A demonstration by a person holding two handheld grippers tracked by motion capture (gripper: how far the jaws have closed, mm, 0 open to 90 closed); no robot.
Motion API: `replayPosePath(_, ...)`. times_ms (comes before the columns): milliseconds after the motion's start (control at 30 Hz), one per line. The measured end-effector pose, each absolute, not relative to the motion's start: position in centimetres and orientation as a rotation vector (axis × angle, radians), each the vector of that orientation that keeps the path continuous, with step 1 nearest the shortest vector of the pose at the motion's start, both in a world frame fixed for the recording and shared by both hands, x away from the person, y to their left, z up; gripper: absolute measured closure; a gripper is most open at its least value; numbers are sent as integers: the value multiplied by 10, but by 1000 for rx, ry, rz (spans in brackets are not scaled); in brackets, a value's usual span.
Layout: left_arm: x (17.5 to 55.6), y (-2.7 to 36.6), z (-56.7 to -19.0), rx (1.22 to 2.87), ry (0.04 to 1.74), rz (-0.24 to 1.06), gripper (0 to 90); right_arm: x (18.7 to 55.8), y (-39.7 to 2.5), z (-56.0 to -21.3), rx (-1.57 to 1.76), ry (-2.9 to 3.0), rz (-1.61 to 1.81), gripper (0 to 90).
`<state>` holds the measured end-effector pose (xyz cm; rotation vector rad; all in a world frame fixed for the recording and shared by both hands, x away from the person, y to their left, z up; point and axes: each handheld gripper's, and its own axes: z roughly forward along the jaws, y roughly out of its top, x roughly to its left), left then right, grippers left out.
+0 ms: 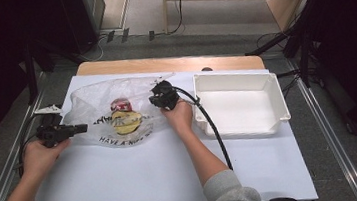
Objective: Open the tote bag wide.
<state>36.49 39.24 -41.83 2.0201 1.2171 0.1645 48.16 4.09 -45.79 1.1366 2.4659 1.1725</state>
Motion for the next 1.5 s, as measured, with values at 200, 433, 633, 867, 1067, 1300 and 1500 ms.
replayPosePath(200, 362, 381, -398, 2014, 1157, 171, 900, 466, 45, -440, 1052, 2478, 1208, 900)
replayPosePath(433, 362, 366, -368, 2034, 1090, 203, 900, 451, 46, -427, 1014, 2491, 1261, 900)
replayPosePath(633, 386, 358, -366, 2039, 1100, 216, 900, 442, 45, -429, 1016, 2509, 1263, 900)
replayPosePath(867, 408, 356, -374, 1996, 1126, 220, 900, 433, 46, -432, 1003, 2515, 1280, 900)
replayPosePath(1067, 425, 355, -391, 1988, 1181, 245, 900, 429, 49, -436, 991, 2538, 1273, 900)
replayPosePath(1300, 437, 351, -407, 2001, 1207, 260, 900, 426, 46, -446, 997, 2537, 1270, 900)
replayPosePath(1500, 450, 349, -414, 2050, 1212, 271, 900, 424, 43, -452, 1012, 2554, 1260, 900)
